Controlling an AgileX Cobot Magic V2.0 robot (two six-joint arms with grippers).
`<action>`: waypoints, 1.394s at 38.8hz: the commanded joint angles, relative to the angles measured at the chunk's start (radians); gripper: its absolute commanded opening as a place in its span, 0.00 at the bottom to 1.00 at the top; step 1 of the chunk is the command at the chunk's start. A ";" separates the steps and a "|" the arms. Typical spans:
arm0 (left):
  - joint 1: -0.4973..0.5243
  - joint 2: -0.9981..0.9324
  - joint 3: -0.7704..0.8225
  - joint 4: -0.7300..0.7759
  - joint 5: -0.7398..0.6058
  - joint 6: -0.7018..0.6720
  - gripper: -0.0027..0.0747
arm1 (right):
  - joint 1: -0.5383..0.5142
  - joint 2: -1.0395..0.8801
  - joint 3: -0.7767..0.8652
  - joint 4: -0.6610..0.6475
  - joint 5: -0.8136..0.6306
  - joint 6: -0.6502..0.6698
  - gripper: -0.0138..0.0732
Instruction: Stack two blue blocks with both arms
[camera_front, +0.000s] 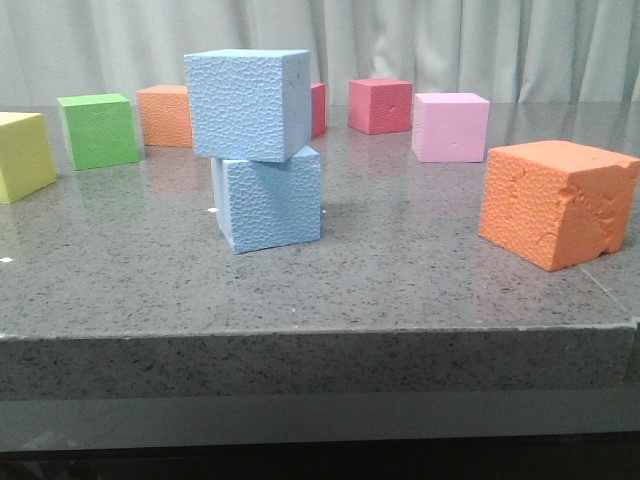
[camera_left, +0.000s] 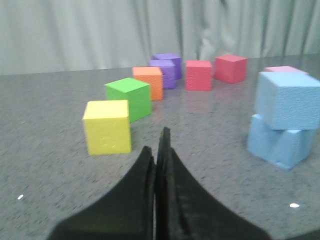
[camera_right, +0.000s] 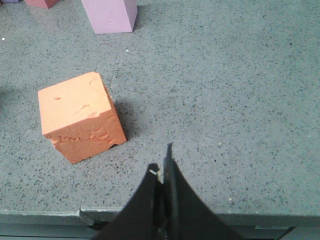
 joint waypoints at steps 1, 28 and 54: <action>0.102 -0.010 0.028 -0.014 -0.116 0.000 0.01 | -0.003 0.004 -0.024 -0.021 -0.067 -0.004 0.08; 0.301 -0.012 0.222 -0.014 -0.353 0.000 0.01 | -0.003 0.004 -0.024 -0.021 -0.067 -0.004 0.08; 0.301 -0.012 0.222 -0.014 -0.353 0.000 0.01 | -0.003 0.004 -0.024 -0.021 -0.067 -0.004 0.08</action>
